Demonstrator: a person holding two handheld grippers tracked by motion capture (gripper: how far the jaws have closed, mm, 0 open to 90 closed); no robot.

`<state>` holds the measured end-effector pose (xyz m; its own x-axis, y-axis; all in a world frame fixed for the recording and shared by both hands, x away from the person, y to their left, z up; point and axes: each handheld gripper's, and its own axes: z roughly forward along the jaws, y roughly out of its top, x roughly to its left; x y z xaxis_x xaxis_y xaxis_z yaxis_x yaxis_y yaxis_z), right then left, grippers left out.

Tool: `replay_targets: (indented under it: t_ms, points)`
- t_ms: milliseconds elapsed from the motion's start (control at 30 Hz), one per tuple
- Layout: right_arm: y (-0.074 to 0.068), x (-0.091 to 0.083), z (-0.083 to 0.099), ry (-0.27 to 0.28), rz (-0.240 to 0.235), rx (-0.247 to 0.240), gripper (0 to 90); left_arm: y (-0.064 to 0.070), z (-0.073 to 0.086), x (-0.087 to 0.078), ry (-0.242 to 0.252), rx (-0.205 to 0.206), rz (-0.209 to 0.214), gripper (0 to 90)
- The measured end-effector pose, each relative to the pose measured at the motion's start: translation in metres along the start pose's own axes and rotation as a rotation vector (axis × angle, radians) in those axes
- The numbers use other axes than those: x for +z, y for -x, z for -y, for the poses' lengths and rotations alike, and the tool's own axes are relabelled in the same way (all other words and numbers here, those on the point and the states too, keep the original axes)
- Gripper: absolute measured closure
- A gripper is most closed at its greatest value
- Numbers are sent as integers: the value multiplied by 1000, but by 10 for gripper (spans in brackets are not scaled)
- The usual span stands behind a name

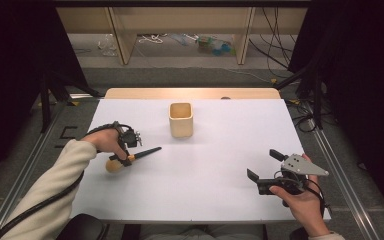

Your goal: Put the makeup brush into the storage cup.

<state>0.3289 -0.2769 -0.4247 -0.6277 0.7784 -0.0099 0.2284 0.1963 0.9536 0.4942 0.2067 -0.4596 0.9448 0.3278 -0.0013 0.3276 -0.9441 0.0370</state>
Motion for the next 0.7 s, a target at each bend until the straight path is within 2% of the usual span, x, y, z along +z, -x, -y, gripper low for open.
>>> replay_targets:
  t_ms: [33,100,133,167,200,267,600,700]
  points:
    - [-1,0,0,-8,-6,10,4,0,0,0,2,10,-4,618]
    - [-1,0,0,-7,-2,9,4,1,0,0,2,-3,-2,619]
    - [-1,0,0,-6,-9,11,4,1,0,0,-2,4,-5,620]
    - [-1,0,0,-7,0,7,5,1,0,0,-9,11,-5,621]
    - [1,0,0,6,5,-9,4,2,0,0,-12,1,1,621]
    - [-1,0,0,-7,-1,10,4,2,0,0,-16,15,-1,622]
    - [0,0,0,-7,-2,11,4,3,3,0,6,44,-11,623]
    - [-1,0,0,-6,-6,15,4,4,4,0,7,39,-6,624]
